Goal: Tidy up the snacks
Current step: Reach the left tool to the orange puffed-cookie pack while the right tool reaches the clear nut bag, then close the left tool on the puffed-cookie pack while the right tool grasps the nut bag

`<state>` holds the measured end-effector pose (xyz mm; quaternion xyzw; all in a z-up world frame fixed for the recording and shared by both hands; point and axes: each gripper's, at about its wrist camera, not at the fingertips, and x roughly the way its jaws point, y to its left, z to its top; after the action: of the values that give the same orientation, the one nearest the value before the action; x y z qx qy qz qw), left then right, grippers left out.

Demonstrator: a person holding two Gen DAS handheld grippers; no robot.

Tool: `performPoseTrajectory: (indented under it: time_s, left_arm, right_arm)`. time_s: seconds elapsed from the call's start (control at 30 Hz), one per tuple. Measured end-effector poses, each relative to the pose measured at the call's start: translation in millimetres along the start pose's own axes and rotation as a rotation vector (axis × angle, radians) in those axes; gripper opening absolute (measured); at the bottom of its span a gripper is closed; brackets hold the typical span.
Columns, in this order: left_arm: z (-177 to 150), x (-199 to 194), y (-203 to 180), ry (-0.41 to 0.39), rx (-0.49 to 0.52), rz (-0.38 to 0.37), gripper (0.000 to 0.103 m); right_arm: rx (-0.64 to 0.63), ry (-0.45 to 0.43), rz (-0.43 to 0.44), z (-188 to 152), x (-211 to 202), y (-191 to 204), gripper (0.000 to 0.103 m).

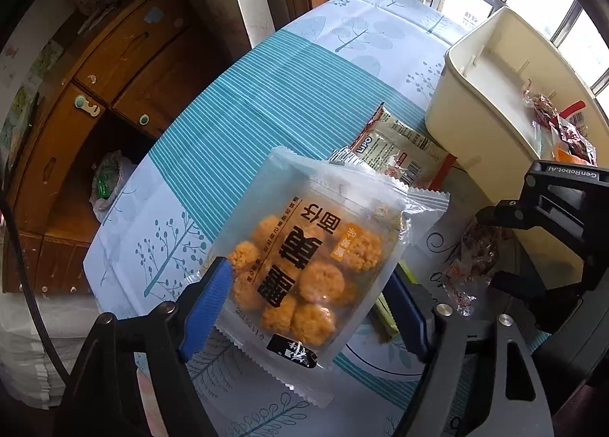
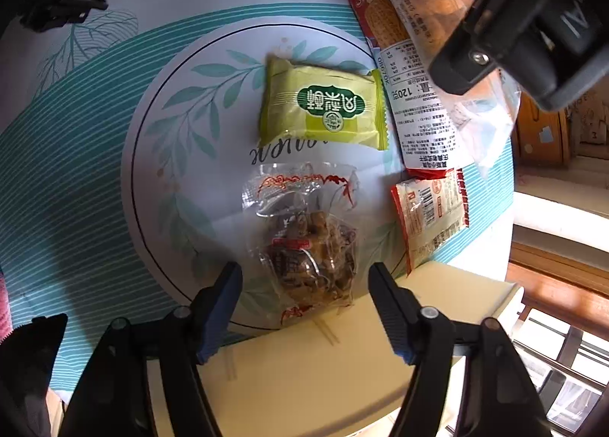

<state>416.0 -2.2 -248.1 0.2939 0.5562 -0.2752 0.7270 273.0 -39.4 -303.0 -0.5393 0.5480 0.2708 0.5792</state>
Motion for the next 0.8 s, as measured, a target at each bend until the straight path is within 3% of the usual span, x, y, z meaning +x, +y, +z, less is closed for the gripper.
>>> performPoseTrajectory:
  time_s: [0.13,0.23,0.27,0.4,0.6,0.77,0.8]
  left_arm:
    - [-3,-9,-3,-0.042,0.004,-0.017,0.060]
    - [-6,-11,-2,-0.056,-0.010,-0.019,0.058]
    - [-7,-12,-2,-0.062,-0.012,-0.019,0.058]
    - [-14,-16,-1,-0.073,-0.027,-0.025,0.054]
    - [-27,-26,7,-0.102,-0.097,-0.042,0.050]
    - [-36,-41,13,-0.136,-0.152,-0.062,0.034]
    - [-38,-43,14,-0.137,-0.159,-0.070,0.025]
  right_arm:
    - [-0.003,-0.005,-0.010,-2,5,-3,0.061]
    - [0.008,0.008,-0.013,-1,5,-1,0.056]
    - [0.006,0.014,-0.036,0,5,2,0.050]
    - [0.027,0.036,-0.069,3,3,10,0.048]
    - [0.088,0.066,-0.051,7,-4,22,0.048]
    - [0.117,0.085,-0.013,7,-15,41,0.047]
    - [0.125,0.089,-0.004,8,-17,45,0.047]
